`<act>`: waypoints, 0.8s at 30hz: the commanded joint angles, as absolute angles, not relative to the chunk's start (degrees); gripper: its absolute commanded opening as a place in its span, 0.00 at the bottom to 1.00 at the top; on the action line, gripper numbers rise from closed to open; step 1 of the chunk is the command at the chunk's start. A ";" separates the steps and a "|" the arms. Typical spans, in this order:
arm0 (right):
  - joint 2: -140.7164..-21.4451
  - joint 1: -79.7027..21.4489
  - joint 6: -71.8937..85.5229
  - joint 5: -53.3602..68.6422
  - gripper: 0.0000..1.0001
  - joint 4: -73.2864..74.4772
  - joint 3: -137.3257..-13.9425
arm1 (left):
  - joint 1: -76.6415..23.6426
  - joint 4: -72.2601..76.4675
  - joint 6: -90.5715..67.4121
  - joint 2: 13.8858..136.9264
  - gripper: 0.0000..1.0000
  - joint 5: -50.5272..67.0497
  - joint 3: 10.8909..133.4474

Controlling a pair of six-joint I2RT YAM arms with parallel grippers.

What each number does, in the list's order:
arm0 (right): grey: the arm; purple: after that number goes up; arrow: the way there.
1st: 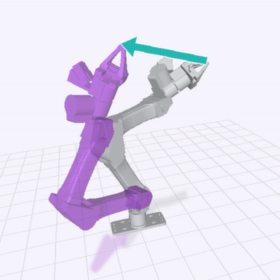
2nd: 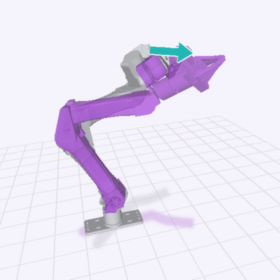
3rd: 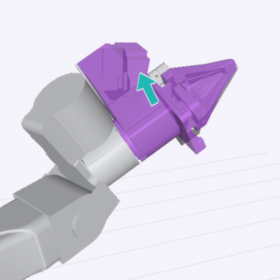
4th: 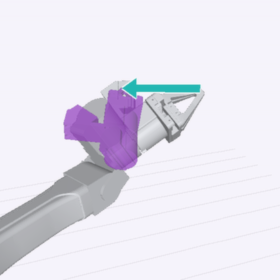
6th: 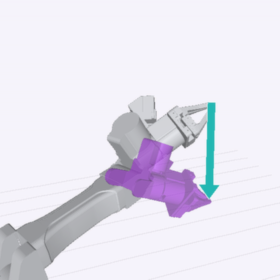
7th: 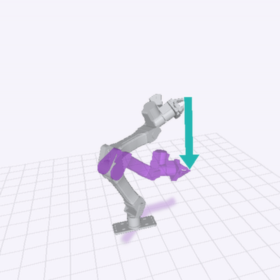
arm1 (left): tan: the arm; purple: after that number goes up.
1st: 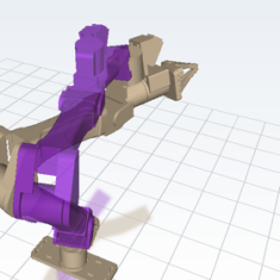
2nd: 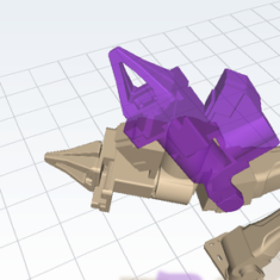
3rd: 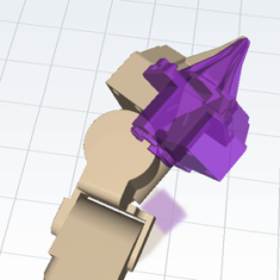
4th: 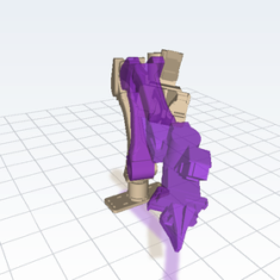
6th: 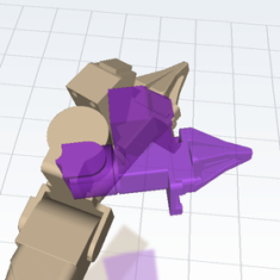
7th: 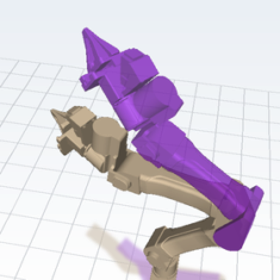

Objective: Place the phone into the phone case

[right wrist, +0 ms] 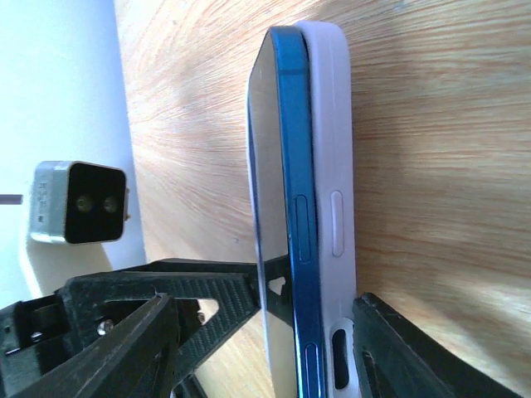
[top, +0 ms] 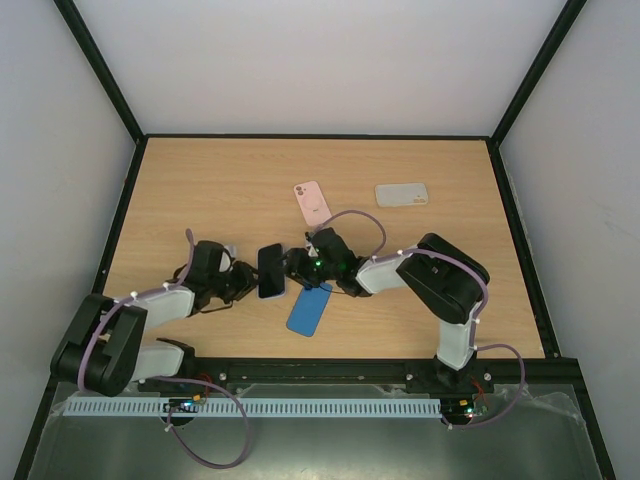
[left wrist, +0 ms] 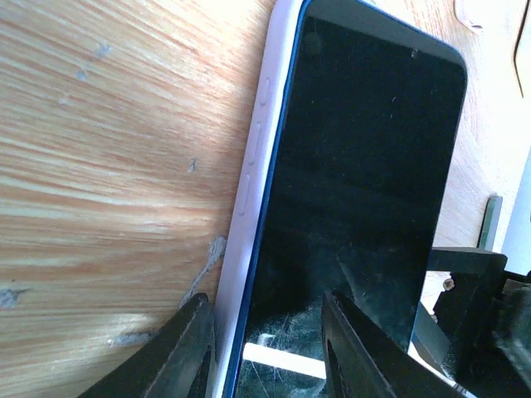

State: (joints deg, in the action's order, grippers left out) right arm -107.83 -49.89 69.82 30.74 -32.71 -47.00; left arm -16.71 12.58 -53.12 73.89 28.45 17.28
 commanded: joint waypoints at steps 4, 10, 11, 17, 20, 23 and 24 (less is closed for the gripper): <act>-106.84 -51.66 74.61 36.65 0.57 -44.07 -45.82 | -17.51 11.13 -54.83 71.92 0.41 30.17 14.91; -106.42 -51.83 74.31 36.26 0.57 -43.96 -45.91 | -17.45 9.56 -54.24 71.65 0.46 29.30 15.09; -106.54 -51.85 74.42 36.18 0.57 -43.85 -45.97 | -17.48 9.72 -54.30 71.63 0.46 29.25 14.90; -109.25 -51.93 73.11 37.53 0.57 -42.29 -47.68 | -17.33 7.83 -53.50 70.11 0.47 27.02 14.50; -109.91 -51.86 71.95 38.31 0.55 -41.72 -48.82 | -17.08 6.81 -52.82 69.45 0.49 25.43 14.46; -109.65 -51.86 71.50 38.46 0.52 -41.73 -49.31 | -16.61 6.45 -52.48 69.77 0.50 25.22 14.37; -109.55 -51.86 71.30 38.43 0.52 -41.82 -49.50 | -16.56 6.83 -52.47 69.78 0.50 25.49 14.19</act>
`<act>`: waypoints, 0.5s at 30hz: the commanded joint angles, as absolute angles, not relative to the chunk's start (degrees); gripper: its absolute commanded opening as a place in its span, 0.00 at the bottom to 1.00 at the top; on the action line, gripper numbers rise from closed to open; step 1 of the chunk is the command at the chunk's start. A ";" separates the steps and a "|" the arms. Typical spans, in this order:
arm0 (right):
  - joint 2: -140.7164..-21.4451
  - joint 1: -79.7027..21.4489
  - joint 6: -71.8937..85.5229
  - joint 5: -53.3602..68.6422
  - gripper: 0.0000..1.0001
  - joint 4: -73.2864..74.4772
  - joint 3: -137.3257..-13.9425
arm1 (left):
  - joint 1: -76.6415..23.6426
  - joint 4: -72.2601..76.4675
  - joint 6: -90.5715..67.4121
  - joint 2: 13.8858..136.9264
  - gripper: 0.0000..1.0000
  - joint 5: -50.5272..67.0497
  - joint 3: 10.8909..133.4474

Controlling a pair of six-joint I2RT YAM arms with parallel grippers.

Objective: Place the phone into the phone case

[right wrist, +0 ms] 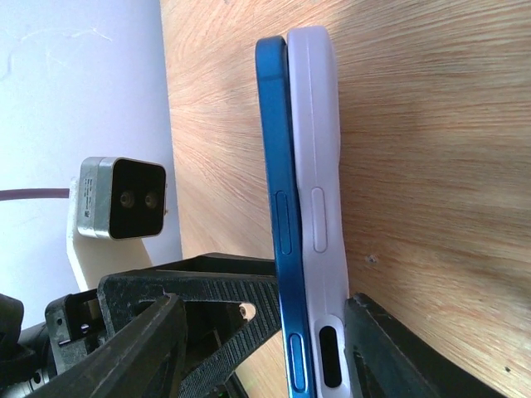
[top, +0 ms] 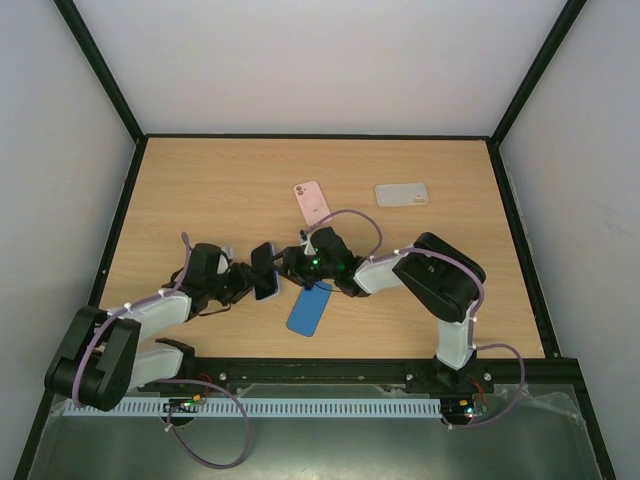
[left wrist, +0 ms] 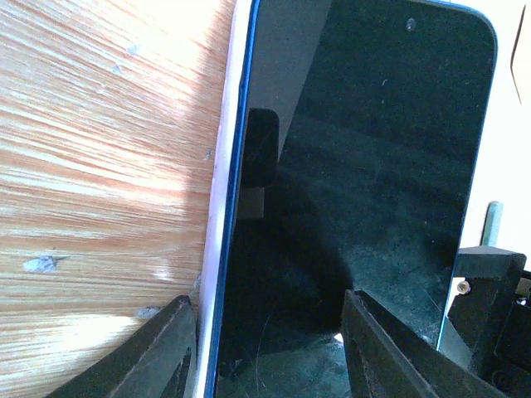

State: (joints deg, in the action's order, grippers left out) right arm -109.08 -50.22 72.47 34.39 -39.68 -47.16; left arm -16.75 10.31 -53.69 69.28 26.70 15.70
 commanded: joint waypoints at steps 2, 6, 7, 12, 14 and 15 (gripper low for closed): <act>-109.64 -51.86 71.46 38.50 0.51 -42.36 -49.48 | -16.53 7.70 -52.71 69.42 0.48 26.13 13.63; -110.64 -51.99 73.71 39.78 0.51 -46.37 -49.15 | -16.36 10.42 -53.27 67.88 0.36 28.04 12.32; -110.85 -52.04 73.98 39.84 0.51 -46.65 -49.20 | -16.18 10.85 -53.43 67.54 0.36 28.58 12.06; -112.25 -52.04 75.92 40.64 0.52 -50.17 -48.81 | -14.15 10.09 -52.97 66.93 0.42 29.00 11.73; -112.73 -52.04 77.43 41.02 0.52 -52.56 -48.50 | -13.06 11.43 -53.02 66.74 0.43 29.90 10.65; -112.90 -52.03 77.61 41.04 0.52 -52.89 -48.51 | -12.65 12.11 -53.15 66.60 0.44 30.41 10.09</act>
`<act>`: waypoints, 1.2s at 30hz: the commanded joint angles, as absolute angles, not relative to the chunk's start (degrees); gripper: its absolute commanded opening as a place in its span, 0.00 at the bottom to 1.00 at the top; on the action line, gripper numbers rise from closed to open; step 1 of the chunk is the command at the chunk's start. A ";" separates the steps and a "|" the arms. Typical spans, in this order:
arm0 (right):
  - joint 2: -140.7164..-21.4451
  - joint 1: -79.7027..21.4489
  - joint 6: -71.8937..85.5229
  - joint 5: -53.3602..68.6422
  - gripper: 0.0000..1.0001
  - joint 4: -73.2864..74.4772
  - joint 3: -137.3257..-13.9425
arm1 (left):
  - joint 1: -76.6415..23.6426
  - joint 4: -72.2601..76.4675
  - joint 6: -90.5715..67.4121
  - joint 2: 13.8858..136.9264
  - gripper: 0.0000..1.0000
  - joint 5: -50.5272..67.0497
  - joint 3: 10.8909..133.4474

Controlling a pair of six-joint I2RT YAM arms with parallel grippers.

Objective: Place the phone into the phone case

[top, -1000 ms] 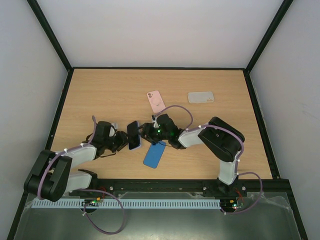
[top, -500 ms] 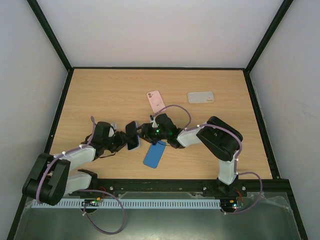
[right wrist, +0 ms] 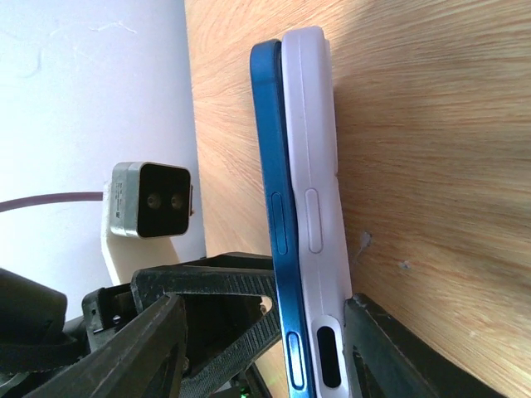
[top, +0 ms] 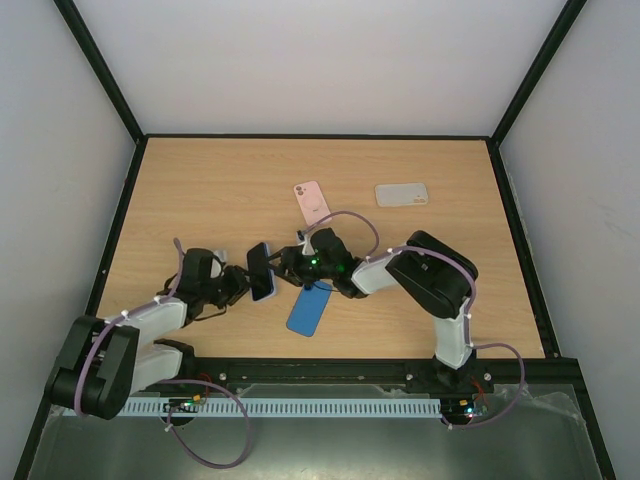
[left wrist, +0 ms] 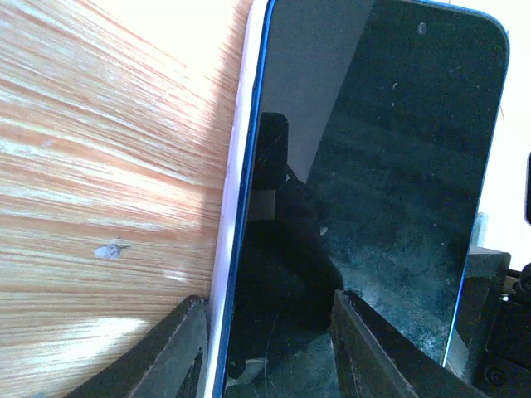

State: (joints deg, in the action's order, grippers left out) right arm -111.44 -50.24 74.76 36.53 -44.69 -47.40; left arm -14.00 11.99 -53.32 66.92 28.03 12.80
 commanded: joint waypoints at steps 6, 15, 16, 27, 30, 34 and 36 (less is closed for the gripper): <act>-114.80 -52.03 78.32 41.86 0.52 -53.32 -49.46 | -11.48 12.43 -52.29 66.27 0.31 31.39 9.50; -115.19 -52.03 76.30 40.95 0.42 -50.30 -51.35 | -9.80 12.40 -50.44 66.77 0.29 32.21 9.67; -115.36 -52.10 76.48 41.08 0.39 -50.41 -51.57 | -9.77 12.28 -50.18 66.75 0.28 32.35 9.71; -115.66 -52.10 76.41 40.99 0.09 -50.86 -52.02 | -9.49 9.61 -49.12 63.99 0.41 33.73 10.37; -115.55 -52.11 75.73 40.42 0.18 -49.61 -52.03 | -9.54 9.24 -49.04 63.29 0.43 33.59 10.37; -115.22 -52.15 73.94 39.53 0.25 -46.74 -52.82 | -9.49 9.76 -49.12 64.08 0.44 33.70 10.37; -115.09 -52.09 72.61 39.00 0.21 -44.41 -53.62 | -9.48 9.84 -49.32 64.33 0.44 33.83 10.42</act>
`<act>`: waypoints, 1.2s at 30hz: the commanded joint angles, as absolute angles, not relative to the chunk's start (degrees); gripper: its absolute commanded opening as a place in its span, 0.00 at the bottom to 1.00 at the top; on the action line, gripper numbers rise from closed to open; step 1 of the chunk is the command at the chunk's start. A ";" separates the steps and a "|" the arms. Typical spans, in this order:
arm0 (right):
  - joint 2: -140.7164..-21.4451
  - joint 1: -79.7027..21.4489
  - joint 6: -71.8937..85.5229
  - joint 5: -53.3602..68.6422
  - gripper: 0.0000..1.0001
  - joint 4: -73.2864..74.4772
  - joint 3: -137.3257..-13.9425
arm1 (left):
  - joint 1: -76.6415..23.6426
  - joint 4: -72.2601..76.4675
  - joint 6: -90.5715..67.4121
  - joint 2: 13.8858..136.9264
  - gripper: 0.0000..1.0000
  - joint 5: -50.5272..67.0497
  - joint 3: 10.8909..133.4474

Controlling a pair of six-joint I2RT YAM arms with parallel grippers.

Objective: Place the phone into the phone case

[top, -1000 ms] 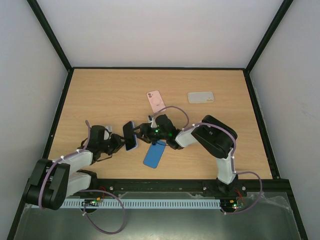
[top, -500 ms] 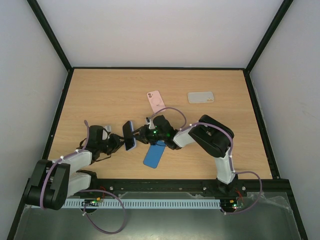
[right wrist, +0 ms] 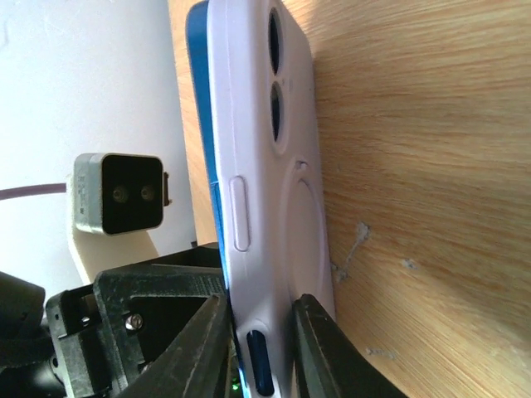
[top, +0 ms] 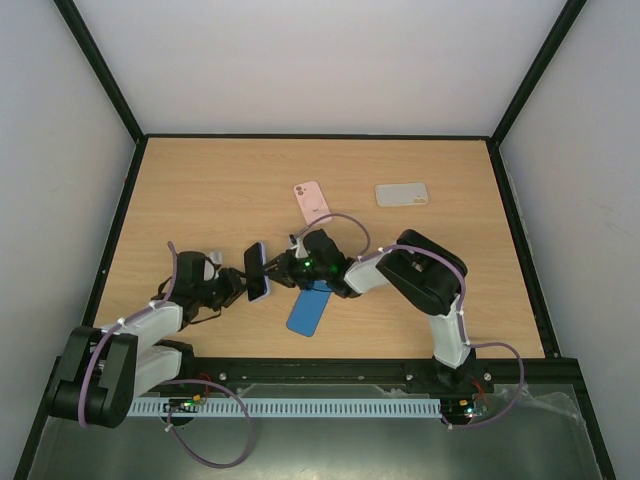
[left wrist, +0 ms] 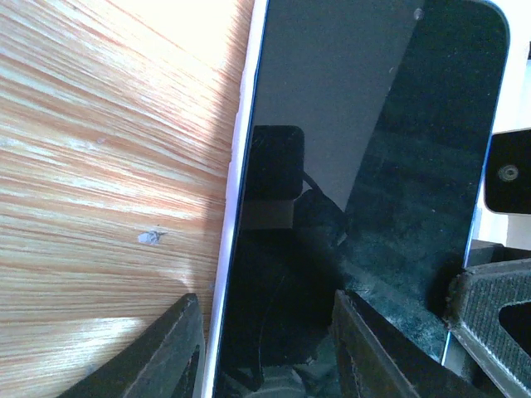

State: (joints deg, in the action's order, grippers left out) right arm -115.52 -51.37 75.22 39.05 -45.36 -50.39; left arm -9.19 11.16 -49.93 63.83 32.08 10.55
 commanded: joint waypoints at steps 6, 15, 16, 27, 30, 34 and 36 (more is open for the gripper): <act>-113.11 -52.16 63.84 33.70 0.05 -32.86 -56.14 | -9.49 8.29 -49.70 63.24 0.46 33.76 10.80; -106.27 -51.91 58.67 30.88 0.02 -31.77 -52.58 | -9.09 3.75 -50.53 58.96 0.66 36.41 14.67; -105.28 -51.87 58.85 31.18 0.02 -33.13 -51.65 | -8.85 3.30 -50.68 58.02 0.67 37.24 15.23; -89.97 -51.42 59.37 34.07 0.02 -42.01 -42.27 | -6.70 0.39 -54.38 46.72 0.76 45.15 19.90; -85.80 -51.49 59.44 33.16 0.02 -42.37 -40.93 | -6.68 3.69 -57.12 44.93 0.76 48.96 19.95; -83.12 -51.42 62.07 34.65 0.02 -47.00 -39.50 | -6.76 10.50 -61.68 41.85 0.74 52.88 19.80; -83.19 -51.42 64.28 36.03 0.02 -49.97 -39.12 | -6.77 13.55 -63.66 40.42 0.70 54.03 19.54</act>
